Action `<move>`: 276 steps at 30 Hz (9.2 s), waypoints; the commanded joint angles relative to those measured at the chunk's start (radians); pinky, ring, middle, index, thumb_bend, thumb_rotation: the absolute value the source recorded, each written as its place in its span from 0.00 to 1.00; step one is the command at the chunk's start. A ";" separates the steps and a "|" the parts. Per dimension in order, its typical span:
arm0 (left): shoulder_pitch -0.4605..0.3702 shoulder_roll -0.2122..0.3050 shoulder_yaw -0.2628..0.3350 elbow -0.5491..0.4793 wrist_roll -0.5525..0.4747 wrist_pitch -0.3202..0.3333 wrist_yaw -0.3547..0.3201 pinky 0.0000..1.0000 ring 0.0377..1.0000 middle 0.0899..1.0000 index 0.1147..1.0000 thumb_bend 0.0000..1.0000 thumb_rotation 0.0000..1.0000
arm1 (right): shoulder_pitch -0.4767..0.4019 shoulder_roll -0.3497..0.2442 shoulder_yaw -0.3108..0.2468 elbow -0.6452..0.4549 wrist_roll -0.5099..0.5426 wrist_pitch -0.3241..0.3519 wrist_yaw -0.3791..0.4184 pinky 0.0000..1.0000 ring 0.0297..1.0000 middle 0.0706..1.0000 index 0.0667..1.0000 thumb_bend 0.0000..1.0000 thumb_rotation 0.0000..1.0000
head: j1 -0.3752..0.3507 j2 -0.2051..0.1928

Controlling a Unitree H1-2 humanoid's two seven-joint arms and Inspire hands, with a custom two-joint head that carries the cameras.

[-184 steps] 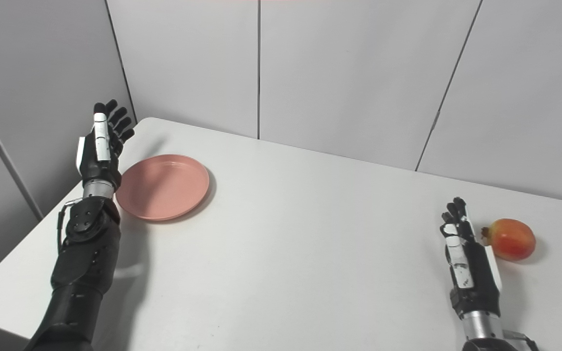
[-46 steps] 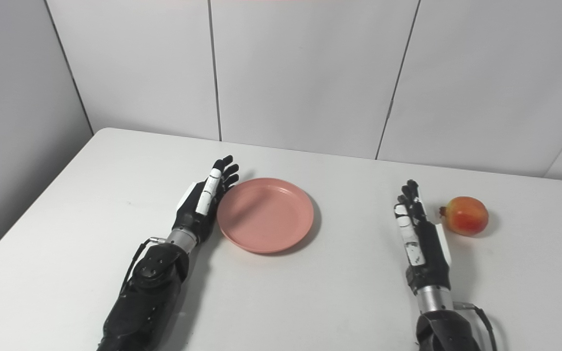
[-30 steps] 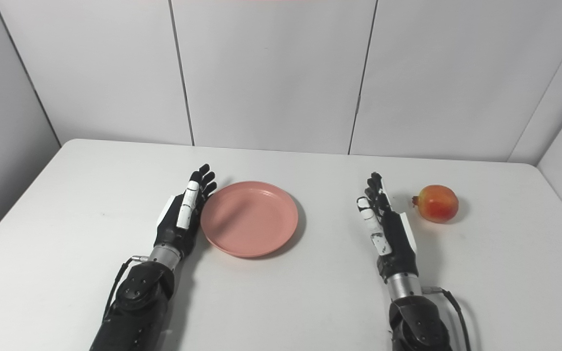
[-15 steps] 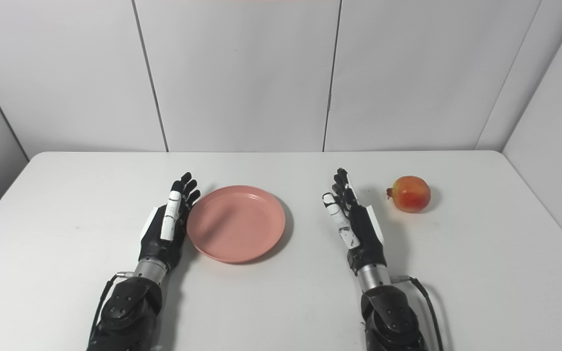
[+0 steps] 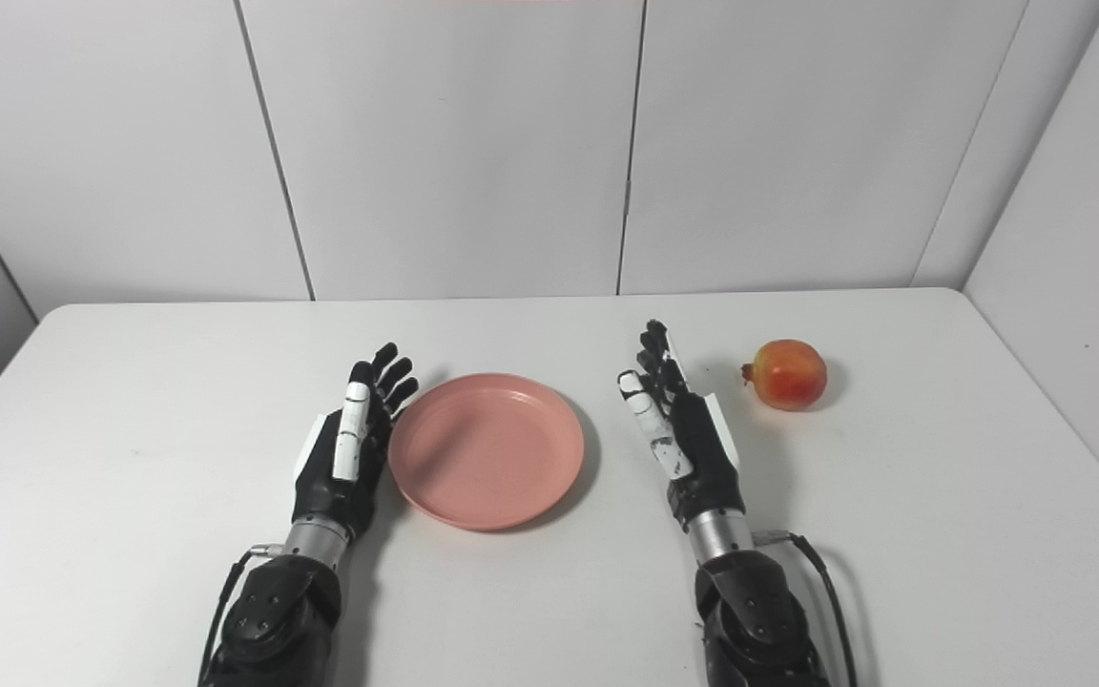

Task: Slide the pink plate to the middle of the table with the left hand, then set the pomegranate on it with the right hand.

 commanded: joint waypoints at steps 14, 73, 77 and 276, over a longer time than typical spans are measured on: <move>-0.024 0.002 -0.015 0.000 0.029 -0.029 0.019 0.92 0.95 0.97 0.95 0.61 1.00 | -0.028 -0.004 0.005 -0.034 0.007 0.004 0.012 1.00 1.00 1.00 1.00 0.72 0.82 | 0.003 0.001; -0.068 0.013 0.055 0.077 -0.104 -0.042 -0.021 0.96 0.99 0.99 0.99 0.62 1.00 | -0.162 -0.262 -0.097 -0.003 -0.462 -0.043 -0.339 0.94 0.97 0.98 1.00 0.77 0.60 | -0.059 -0.010; -0.067 0.019 0.059 0.073 -0.111 -0.036 -0.033 0.97 0.99 1.00 0.99 0.62 1.00 | -0.170 -0.280 -0.095 0.037 -0.467 -0.041 -0.350 0.93 0.97 0.98 1.00 0.79 0.57 | -0.076 -0.011; -0.038 -0.001 0.051 0.003 -0.098 0.003 -0.032 0.95 0.97 0.98 0.97 0.56 0.94 | -0.245 -0.279 -0.001 0.353 -0.483 -0.071 -0.621 0.32 0.38 0.43 0.50 0.49 0.00 | -0.036 0.020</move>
